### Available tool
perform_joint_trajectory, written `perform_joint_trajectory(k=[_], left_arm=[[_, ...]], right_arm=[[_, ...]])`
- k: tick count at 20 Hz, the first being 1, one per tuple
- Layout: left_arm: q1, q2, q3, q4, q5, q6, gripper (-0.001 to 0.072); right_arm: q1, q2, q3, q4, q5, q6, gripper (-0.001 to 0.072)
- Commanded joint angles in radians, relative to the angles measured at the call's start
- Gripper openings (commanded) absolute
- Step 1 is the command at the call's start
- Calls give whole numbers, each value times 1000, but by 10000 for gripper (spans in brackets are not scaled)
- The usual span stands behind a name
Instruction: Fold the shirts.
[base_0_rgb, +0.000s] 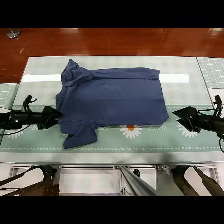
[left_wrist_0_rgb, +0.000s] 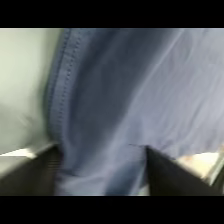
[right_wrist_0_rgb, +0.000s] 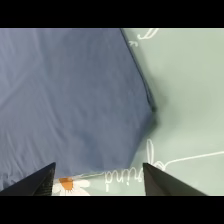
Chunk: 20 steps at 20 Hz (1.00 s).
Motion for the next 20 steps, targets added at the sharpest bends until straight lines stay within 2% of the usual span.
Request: perform_joint_trajectory(k=[1, 3, 5, 8, 11, 15, 16, 17, 18, 20], left_arm=[[-26, -4, 6, -24, -49, 65, 32], [-26, -3, 23, -24, -69, 87, 26], [-26, -3, 40, -26, -74, 86, 26], [-26, -3, 51, -44, -84, 86, 26], [-26, -3, 51, -62, -90, 86, 26], [-26, -2, 51, -196, -97, 115, 26], [-26, -2, 56, -240, -97, 124, 26], [-27, 0, 66, -269, -99, 125, 26], [-27, 8, 88, -293, -99, 125, 26], [-27, 52, 177, -343, -98, 124, 25]], right_arm=[[-1, -12, -5, -77, -6, 61, 630], [-1, -56, -5, -138, 14, 101, 630], [16, -113, -4, -114, 11, 107, 630], [146, -219, 30, -92, -73, 119, 629], [265, -352, 151, -90, -122, 200, 629], [402, -499, 296, -93, -125, 264, 615], [426, -527, 326, -92, -121, 285, 532], [444, -546, 361, -92, -103, 282, 213], [461, -551, 408, -92, -79, 263, 25], [472, -541, 558, -93, 13, 253, 23]])
